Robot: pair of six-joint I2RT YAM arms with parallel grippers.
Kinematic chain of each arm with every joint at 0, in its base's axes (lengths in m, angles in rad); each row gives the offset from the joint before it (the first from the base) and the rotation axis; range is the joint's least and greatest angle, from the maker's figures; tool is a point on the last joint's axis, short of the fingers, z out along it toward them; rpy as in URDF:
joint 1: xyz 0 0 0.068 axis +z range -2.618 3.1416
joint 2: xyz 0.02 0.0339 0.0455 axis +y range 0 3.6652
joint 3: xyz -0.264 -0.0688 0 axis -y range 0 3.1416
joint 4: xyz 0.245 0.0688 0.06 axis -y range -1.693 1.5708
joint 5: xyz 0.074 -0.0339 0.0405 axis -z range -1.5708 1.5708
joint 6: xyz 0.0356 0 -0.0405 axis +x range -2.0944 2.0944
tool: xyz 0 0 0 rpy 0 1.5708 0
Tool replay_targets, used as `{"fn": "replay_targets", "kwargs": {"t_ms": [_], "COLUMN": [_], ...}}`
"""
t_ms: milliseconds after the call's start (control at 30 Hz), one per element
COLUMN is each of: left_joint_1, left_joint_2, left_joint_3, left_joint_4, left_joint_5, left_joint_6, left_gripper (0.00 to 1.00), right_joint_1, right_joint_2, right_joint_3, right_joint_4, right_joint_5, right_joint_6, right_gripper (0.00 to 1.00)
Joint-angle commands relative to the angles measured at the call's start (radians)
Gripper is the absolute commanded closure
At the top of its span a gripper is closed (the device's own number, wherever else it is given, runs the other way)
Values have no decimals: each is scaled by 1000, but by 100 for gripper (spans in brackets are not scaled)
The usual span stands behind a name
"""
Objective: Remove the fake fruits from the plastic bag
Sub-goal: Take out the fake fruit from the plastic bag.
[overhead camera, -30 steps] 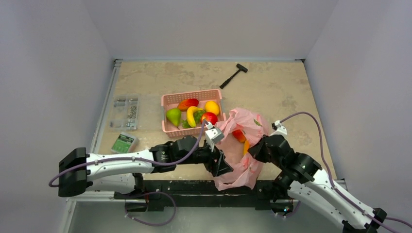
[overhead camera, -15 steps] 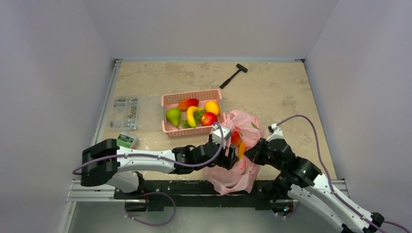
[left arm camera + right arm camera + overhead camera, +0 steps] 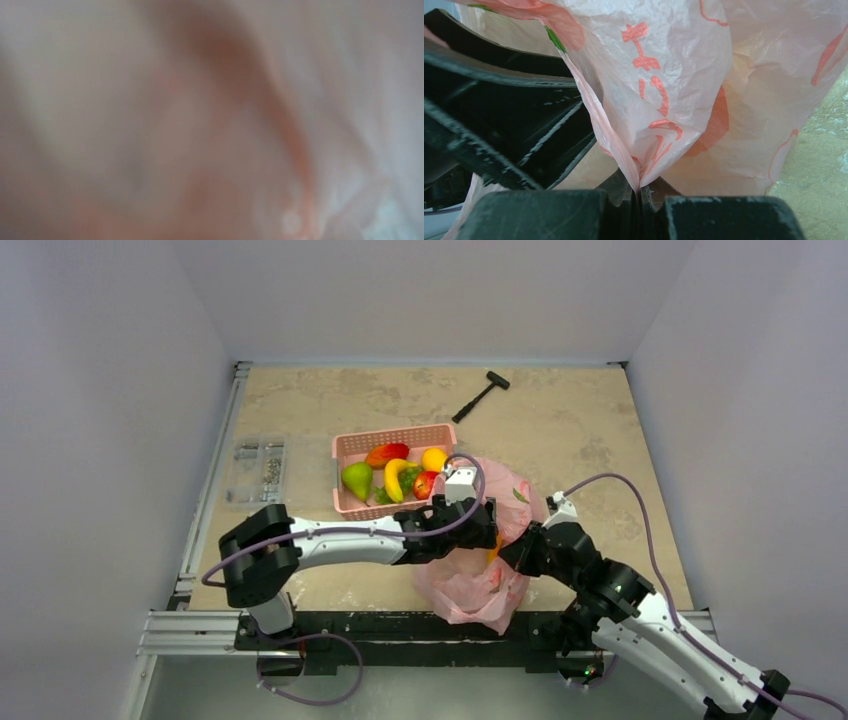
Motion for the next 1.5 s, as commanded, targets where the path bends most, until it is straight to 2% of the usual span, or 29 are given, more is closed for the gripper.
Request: {"fn": "replay_targets", "kwargs": {"t_ms": [0,367,467,533,700,800,1000,1200,1467], "left_joint_1": [0,23,24,27,40,40,46,76,89], "left_joint_2": [61,288,331,343,339,308,216,148,99], "left_joint_3": [88,173,195,194,193,184,148,169,229], "left_joint_4": [-103,5,38,68,152,170,238,223,158], "left_joint_5": [-65,-145,-173,-182,-130,-100,-6,185,351], "left_joint_6": [-78,-57,-10,20,116,159,240,217,264], "left_gripper": [21,14,21,31,44,56,72,76,82], "right_joint_1": [-1,-1,-1,-2,-2,-2,-2,-3,-1], "right_joint_2": [-18,-71,-83,-85,-77,-76,-52,30,119], "right_joint_3": [16,17,15,9,4,7,2,13,84], "right_joint_4": [34,-3,-15,-14,-14,-28,-39,-74,-125], "right_joint_5": [11,15,25,28,32,55,137,269,451], "right_joint_6": [-20,-7,3,7,19,36,105,222,324], "right_gripper": [100,100,100,100,100,100,100,100,100]}}
